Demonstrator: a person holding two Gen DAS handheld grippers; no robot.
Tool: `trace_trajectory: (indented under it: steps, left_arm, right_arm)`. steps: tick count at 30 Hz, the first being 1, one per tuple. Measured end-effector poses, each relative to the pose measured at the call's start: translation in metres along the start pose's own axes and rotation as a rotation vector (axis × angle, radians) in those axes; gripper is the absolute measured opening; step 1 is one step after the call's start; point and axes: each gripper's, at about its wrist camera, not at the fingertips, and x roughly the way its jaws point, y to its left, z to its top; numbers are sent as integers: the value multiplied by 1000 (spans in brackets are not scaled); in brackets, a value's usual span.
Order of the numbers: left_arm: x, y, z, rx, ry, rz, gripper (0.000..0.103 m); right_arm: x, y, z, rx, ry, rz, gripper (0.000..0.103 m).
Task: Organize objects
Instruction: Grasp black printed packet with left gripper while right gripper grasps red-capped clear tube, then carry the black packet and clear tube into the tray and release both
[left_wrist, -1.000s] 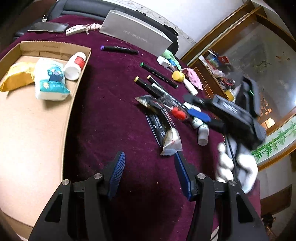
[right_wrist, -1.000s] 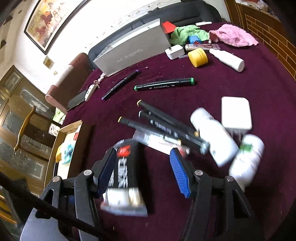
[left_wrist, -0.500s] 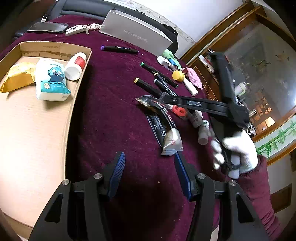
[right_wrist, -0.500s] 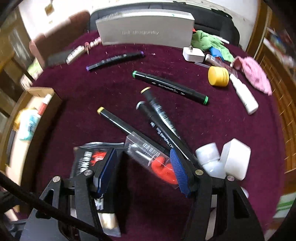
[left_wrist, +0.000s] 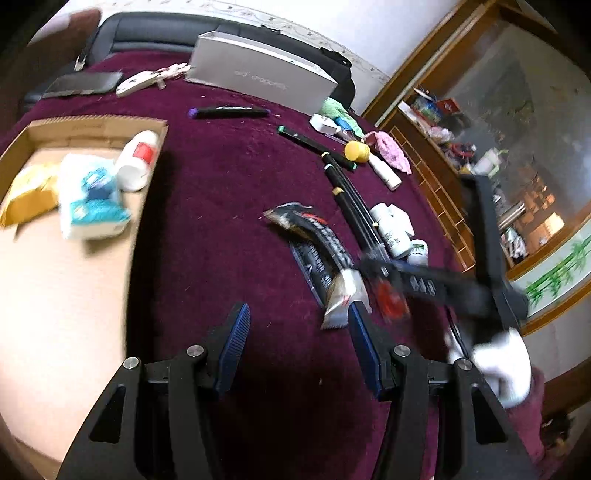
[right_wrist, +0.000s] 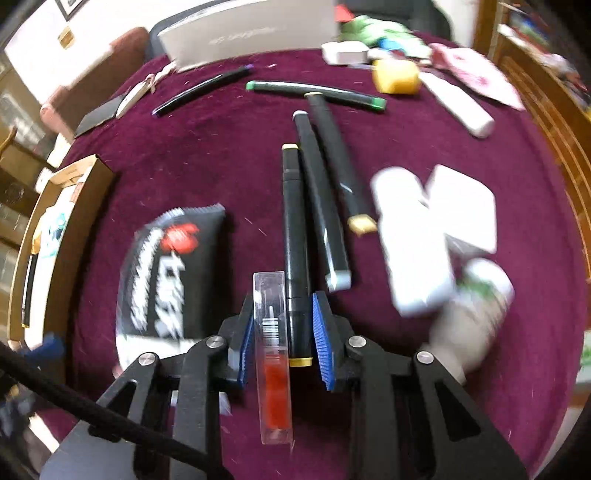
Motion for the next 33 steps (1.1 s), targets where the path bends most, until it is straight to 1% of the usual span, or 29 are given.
trace_trajectory:
  steps: [2, 3, 5, 6, 7, 8, 9, 10, 12, 13, 14, 15, 16, 17, 18, 19, 21, 23, 27, 29, 30, 31, 33]
  left_arm:
    - [16, -8, 7, 9, 15, 14, 49]
    - [25, -11, 11, 13, 20, 17, 49]
    - [46, -17, 21, 32, 36, 66, 49]
    - [54, -18, 24, 38, 42, 88, 49]
    - [65, -23, 29, 60, 49, 97, 50]
    - [73, -28, 32, 89, 53, 116, 52]
    - [78, -31, 33, 107, 54, 135, 59]
    - [86, -38, 35, 144, 53, 166, 63]
    - [99, -48, 34, 209, 70, 190, 66]
    - [105, -56, 32, 256, 56, 219, 68]
    - [107, -59, 30, 283, 50, 239, 68]
    - [112, -65, 27, 337, 40, 269, 68]
    - [114, -70, 23, 384, 31, 292, 62]
    - [113, -72, 21, 409, 20, 288, 55]
    - [110, -72, 19, 420, 14, 264, 35]
    - [106, -71, 19, 418, 17, 261, 28]
    - [96, -64, 18, 381, 22, 220, 28]
    - [79, -58, 14, 364, 2, 205, 28]
    - [37, -42, 4, 295, -39, 122, 28]
    - [10, -31, -4, 250, -66, 62, 28]
    - [9, -29, -2, 234, -72, 45, 28]
    - [1, -24, -3, 210, -79, 24, 28]
    - [-10, -12, -6, 158, -93, -9, 28]
  right_arm:
    - [-7, -7, -16, 25, -34, -1, 26]
    - [-11, -10, -22, 45, -45, 15, 26]
    - [-16, -21, -34, 98, -64, 63, 26]
    - [-20, -20, -33, 115, -69, 81, 26]
    - [-22, -24, -35, 133, -74, 105, 26]
    - [-23, -29, -38, 154, -80, 133, 27]
    - [-26, -33, -41, 173, -90, 152, 28]
    - [-27, -35, -42, 187, -101, 162, 29]
    - [-33, -40, -44, 205, -129, 183, 29]
    - [-38, -44, -46, 214, -152, 195, 29]
    - [-42, -47, -47, 220, -168, 197, 35]
    - [-44, -49, -48, 224, -176, 195, 44]
    - [-46, -51, -49, 227, -186, 198, 46]
    - [-46, -51, -48, 228, -189, 197, 46]
    - [-45, -50, -48, 223, -185, 187, 46]
    - [-45, -49, -49, 214, -180, 178, 46]
    - [-46, -48, -52, 200, -177, 173, 46]
    - [-45, -44, -53, 183, -172, 166, 46]
    - [-48, -34, -60, 137, -186, 130, 46]
    - [-53, -27, -65, 115, -208, 148, 46]
    - [-55, -24, -68, 101, -216, 164, 46]
    - [-55, -20, -69, 83, -209, 174, 47]
    - [-44, -14, -67, 61, -171, 137, 51]
